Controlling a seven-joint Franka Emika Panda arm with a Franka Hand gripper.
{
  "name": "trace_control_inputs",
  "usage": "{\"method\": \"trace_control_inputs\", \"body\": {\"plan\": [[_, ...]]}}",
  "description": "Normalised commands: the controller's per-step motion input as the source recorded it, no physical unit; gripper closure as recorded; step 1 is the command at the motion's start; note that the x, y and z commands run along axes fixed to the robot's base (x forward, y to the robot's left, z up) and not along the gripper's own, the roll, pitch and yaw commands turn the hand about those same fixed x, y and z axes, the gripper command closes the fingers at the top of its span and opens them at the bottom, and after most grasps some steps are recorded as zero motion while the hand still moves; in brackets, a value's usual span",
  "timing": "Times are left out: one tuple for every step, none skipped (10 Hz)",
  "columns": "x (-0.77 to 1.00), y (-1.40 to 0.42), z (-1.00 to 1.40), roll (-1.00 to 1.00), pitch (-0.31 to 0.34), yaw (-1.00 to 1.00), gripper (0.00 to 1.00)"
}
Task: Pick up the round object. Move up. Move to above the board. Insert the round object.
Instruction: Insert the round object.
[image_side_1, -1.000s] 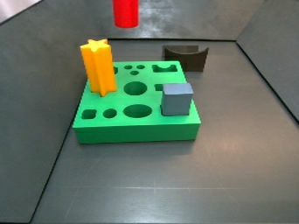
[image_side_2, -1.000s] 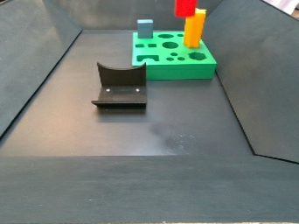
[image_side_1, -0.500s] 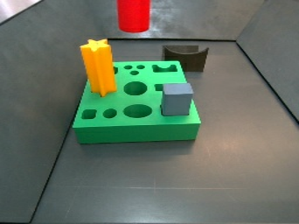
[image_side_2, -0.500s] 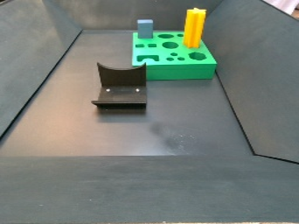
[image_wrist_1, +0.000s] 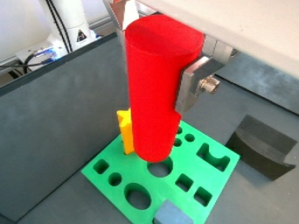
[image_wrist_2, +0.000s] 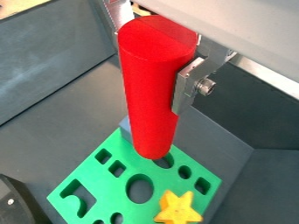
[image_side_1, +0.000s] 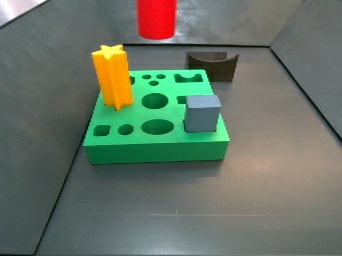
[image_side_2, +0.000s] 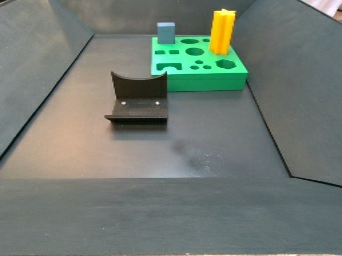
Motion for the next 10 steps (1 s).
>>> {"method": "trace_control_inputs", "body": {"plan": [[0.39, 0.12, -0.50, -0.23, 0.000, -0.17, 1.00], [0.35, 0.26, -0.82, -0.07, 0.000, -0.17, 1.00], [0.28, 0.29, -0.86, 0.09, 0.067, -0.17, 1.00], [0.01, 0.25, -0.66, 0.19, 0.129, -0.25, 1.00], [-0.13, 0.20, -0.50, 0.12, 0.034, -0.50, 1.00], [-0.26, 0.20, -0.43, 0.10, 0.004, -0.65, 1.00], [-0.21, 0.22, -0.47, 0.05, 0.000, -0.67, 1.00], [-0.26, 0.21, -0.49, 0.03, -0.026, -0.68, 1.00], [-0.24, 0.11, -0.52, 0.00, -0.170, -0.57, 1.00], [-0.33, 0.00, -0.55, 0.00, -0.236, -0.41, 1.00]]}}
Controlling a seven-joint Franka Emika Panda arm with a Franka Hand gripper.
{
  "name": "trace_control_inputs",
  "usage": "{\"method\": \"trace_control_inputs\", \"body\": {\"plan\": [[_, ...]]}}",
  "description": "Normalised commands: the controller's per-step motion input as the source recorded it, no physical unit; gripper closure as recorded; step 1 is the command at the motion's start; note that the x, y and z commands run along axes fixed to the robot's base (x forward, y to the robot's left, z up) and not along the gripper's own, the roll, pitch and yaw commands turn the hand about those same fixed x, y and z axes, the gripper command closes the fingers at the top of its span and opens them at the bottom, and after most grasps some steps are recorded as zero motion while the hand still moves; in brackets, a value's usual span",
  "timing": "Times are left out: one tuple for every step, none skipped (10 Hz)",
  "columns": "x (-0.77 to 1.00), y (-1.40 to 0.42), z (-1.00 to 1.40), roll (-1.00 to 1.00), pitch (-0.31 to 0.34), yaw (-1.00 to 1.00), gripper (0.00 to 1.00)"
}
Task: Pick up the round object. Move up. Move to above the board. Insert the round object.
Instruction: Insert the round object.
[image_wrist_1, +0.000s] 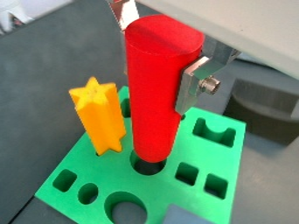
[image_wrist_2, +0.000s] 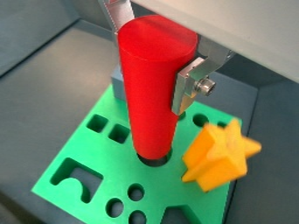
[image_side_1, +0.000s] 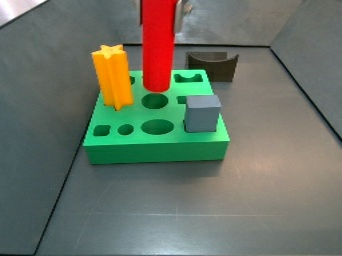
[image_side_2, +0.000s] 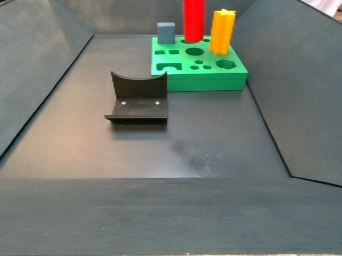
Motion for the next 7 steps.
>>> {"method": "trace_control_inputs", "body": {"plan": [[-0.19, 0.00, -0.39, 0.00, -0.164, -0.21, 1.00], [-0.22, 0.00, -0.25, 0.00, -0.127, -0.17, 1.00], [-0.19, 0.00, -0.21, -0.01, -0.131, -0.14, 1.00], [-0.12, 0.00, -0.23, -0.01, -0.123, -0.11, 1.00], [0.00, -0.01, -0.27, -0.04, -0.117, -0.11, 1.00], [0.14, 0.00, -0.32, -0.08, -0.100, -0.08, 1.00], [0.19, 0.00, -0.40, -0.02, -0.051, 0.00, 1.00]]}}
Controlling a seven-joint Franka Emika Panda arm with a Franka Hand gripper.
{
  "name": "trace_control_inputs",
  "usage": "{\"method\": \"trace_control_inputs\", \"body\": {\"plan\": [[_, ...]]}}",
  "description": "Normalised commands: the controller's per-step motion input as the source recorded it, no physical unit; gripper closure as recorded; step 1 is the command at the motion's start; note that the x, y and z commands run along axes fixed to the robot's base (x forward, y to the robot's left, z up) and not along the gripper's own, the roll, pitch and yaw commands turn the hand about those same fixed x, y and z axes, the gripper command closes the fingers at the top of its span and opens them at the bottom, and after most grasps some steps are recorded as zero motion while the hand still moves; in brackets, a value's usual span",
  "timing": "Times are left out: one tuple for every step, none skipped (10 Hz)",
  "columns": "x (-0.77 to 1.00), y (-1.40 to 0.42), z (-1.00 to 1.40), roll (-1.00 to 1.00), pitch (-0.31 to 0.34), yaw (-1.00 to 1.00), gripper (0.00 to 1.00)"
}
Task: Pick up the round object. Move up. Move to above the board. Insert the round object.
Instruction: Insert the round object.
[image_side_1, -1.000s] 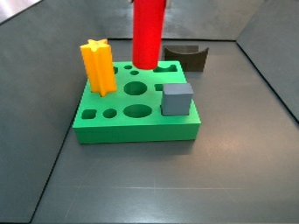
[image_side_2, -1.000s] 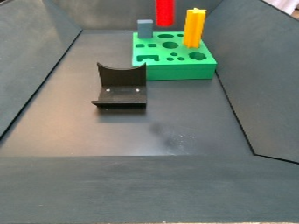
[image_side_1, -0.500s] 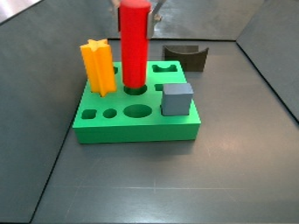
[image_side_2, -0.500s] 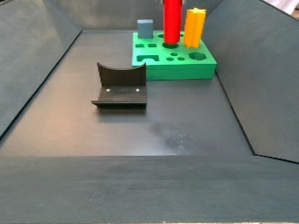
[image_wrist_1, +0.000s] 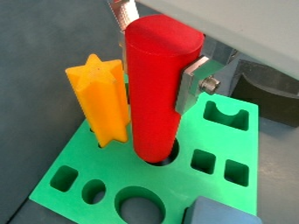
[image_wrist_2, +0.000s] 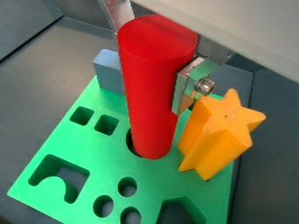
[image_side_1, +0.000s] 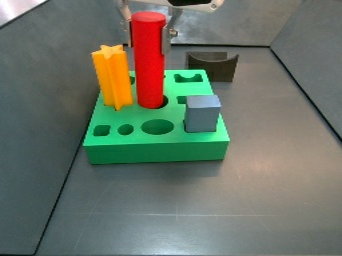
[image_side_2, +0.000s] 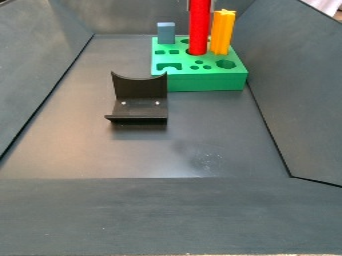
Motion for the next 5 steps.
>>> {"method": "trace_control_inputs", "body": {"plan": [[0.25, 0.02, -0.42, -0.02, -0.039, 0.00, 1.00], [0.26, 0.00, -0.43, 0.00, -0.036, 0.00, 1.00], [0.12, 0.00, -0.47, 0.00, -0.059, -0.01, 1.00], [0.00, 0.00, -0.53, 0.04, -0.091, 0.00, 1.00], [0.00, 0.00, -0.41, 0.02, -0.094, 0.00, 1.00]]}}
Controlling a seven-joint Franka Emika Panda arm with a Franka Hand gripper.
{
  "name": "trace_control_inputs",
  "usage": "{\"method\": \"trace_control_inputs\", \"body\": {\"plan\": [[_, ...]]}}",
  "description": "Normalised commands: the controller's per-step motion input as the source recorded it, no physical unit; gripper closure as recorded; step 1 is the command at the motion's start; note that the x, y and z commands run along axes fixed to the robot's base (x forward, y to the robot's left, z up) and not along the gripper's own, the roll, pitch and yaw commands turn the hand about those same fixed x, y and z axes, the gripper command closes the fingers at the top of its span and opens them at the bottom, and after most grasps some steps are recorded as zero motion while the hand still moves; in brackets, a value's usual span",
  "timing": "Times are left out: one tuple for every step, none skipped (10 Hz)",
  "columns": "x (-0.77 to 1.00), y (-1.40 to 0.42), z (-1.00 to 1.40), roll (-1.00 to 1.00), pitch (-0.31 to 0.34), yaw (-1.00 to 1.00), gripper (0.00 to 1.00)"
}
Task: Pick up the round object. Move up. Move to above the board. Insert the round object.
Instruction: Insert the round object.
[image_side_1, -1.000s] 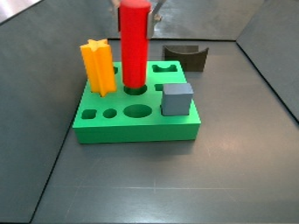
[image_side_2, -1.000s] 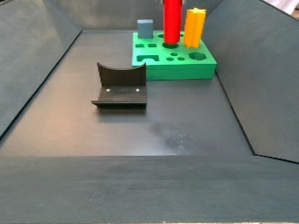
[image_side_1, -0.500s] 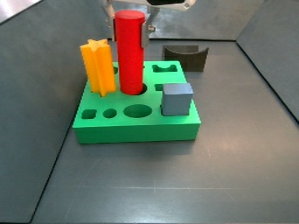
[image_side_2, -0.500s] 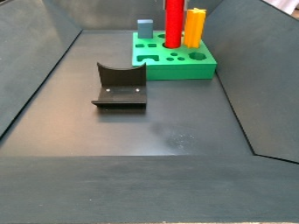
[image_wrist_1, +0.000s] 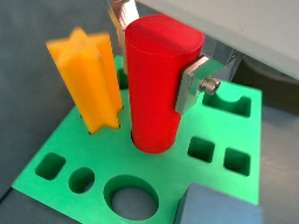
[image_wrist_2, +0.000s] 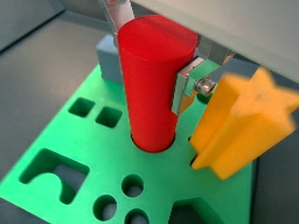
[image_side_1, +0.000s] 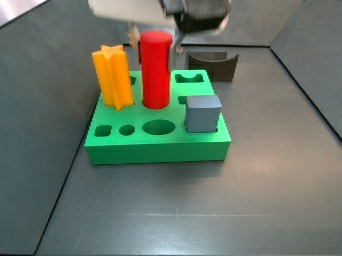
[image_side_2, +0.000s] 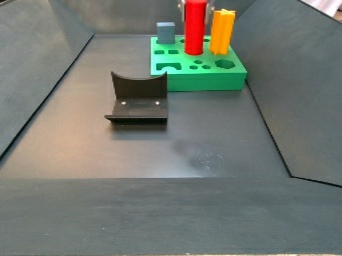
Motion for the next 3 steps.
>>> {"method": "trace_control_inputs", "body": {"plan": [[0.00, 0.00, -0.20, 0.00, -0.191, 0.00, 1.00], [0.00, 0.01, -0.09, -0.01, -0.104, 0.00, 1.00], [0.00, -0.01, 0.00, 0.02, -0.011, 0.00, 1.00]]}}
